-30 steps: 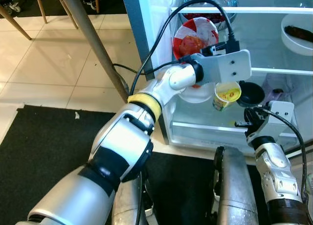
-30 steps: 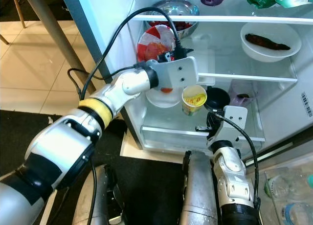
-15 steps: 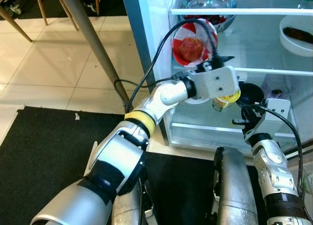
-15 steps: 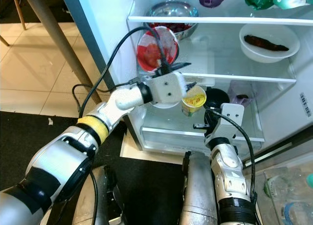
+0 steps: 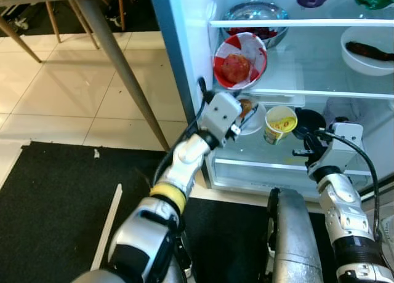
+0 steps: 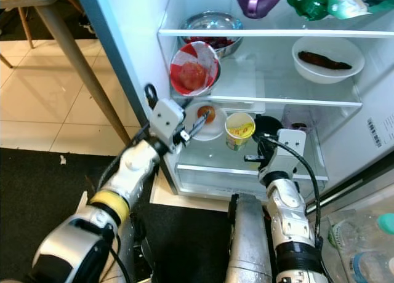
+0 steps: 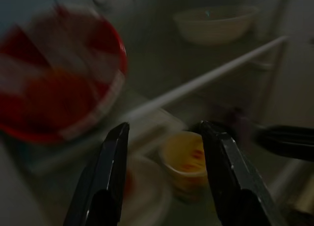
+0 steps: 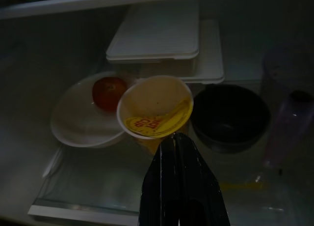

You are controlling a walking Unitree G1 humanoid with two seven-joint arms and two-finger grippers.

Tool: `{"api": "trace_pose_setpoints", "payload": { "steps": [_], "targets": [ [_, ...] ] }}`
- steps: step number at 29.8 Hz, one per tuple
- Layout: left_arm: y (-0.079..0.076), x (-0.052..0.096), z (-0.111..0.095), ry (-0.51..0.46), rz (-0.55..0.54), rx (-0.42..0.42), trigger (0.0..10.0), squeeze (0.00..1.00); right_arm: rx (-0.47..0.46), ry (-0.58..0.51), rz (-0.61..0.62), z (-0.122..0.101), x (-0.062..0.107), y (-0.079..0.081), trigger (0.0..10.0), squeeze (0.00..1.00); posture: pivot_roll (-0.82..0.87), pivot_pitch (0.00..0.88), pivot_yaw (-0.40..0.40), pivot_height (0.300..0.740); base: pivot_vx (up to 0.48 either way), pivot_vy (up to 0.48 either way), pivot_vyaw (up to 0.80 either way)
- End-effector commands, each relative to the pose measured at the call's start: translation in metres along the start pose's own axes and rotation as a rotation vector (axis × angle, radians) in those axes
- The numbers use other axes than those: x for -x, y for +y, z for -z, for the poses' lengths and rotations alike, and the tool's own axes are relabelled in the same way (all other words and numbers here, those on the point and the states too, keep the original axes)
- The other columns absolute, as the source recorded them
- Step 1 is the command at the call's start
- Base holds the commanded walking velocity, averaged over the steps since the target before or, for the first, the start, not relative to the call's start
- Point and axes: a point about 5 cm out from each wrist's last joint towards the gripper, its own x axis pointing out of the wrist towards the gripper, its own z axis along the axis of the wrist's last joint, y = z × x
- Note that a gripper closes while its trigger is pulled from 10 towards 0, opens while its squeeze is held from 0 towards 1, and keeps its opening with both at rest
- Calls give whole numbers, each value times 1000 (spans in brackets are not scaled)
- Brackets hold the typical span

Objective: Restocking fridge

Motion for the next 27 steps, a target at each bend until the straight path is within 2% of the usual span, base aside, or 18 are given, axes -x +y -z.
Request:
{"api": "trace_pose_setpoints", "payload": {
  "steps": [1, 2, 4, 5, 6, 9, 11, 12, 15, 16, 19, 20, 22, 23, 24, 25, 26, 27],
  "targets": [
    [-2, 15, 19, 58, -31, 124, 10000, 0, 11, 24, 0, 7, 2, -1, 10000, 0, -51, 177, 86, 515, 0, 0, 0],
    [-5, 21, 26, 78, -23, 150, 10000, 0, 16, 30, 0, 9, 1, -1, 10000, 0, -48, 172, 85, 515, 0, 0, 0],
    [-5, 21, 26, 78, -23, 150, 10000, 0, 16, 30, 0, 9, 1, -1, 10000, 0, -48, 172, 85, 515, 0, 0, 0],
    [-7, 28, 32, 95, -21, 183, 10000, 0, 19, 36, 0, 10, 1, -1, 10000, 0, -46, 169, 83, 515, 0, 0, 0],
    [-7, 28, 32, 95, -21, 183, 10000, 0, 19, 36, 0, 10, 1, -1, 10000, 0, -46, 169, 83, 515, 0, 0, 0],
    [-9, 59, 56, 175, -67, 323, 10000, 0, 39, 83, -1, 21, 1, -2, 10000, 0, -35, 152, 78, 515, 0, 0, 0],
    [-8, 68, 64, 203, -100, 367, 10000, 0, 40, 97, -7, 25, 1, -1, 10000, 0, -31, 145, 76, 515, 0, 0, 0],
    [-8, 68, 64, 203, -100, 367, 10000, 0, 40, 97, -7, 25, 1, -1, 10000, 0, -31, 145, 76, 515, 0, 0, 0],
    [-7, 87, 76, 247, -132, 442, 10000, 0, 36, 115, -19, 31, 1, 0, 10000, 0, -30, 134, 71, 515, 0, 0, 0],
    [-7, 87, 76, 247, -132, 442, 10000, 0, 36, 115, -19, 31, 1, 0, 10000, 0, -30, 134, 71, 515, 0, 0, 0],
    [-7, 111, 90, 314, -170, 459, 10000, 0, 39, 136, -39, 36, 2, 2, 10000, 0, -27, 126, 66, 515, 0, 0, 0],
    [-5, 126, 97, 339, -222, 490, 10000, 0, 27, 130, -73, 36, 2, 6, 10000, 0, -24, 123, 64, 515, 0, 0, 0],
    [-4, 130, 99, 345, -238, 500, 10000, 0, 20, 125, -85, 36, 2, 8, 10000, 0, -23, 122, 63, 515, 0, 0, 0],
    [-3, 137, 101, 360, -260, 506, 10000, 0, 1, 100, -136, 32, 1, 14, 10000, 0, -18, 118, 62, 515, 0, 0, 0],
    [-1, 147, 105, 383, -291, 513, 10000, 0, -20, 58, -248, 24, 0, 28, 10000, 0, -15, 118, 62, 515, 0, 0, 0],
    [-1, 147, 105, 383, -291, 513, 10000, 0, -20, 58, -248, 24, 0, 28, 10000, 0, -15, 118, 62, 515, 0, 0, 0],
    [3, 164, 110, 428, -341, 520, 10000, 0, -34, -19, -430, 7, -1, 52, 10000, 0, -14, 117, 63, 515, 0, 0, 0],
    [3, 164, 110, 428, -341, 520, 10000, 0, -34, -19, -430, 7, -1, 52, 10000, 0, -14, 117, 63, 515, 0, 0, 0]
  ]
}}
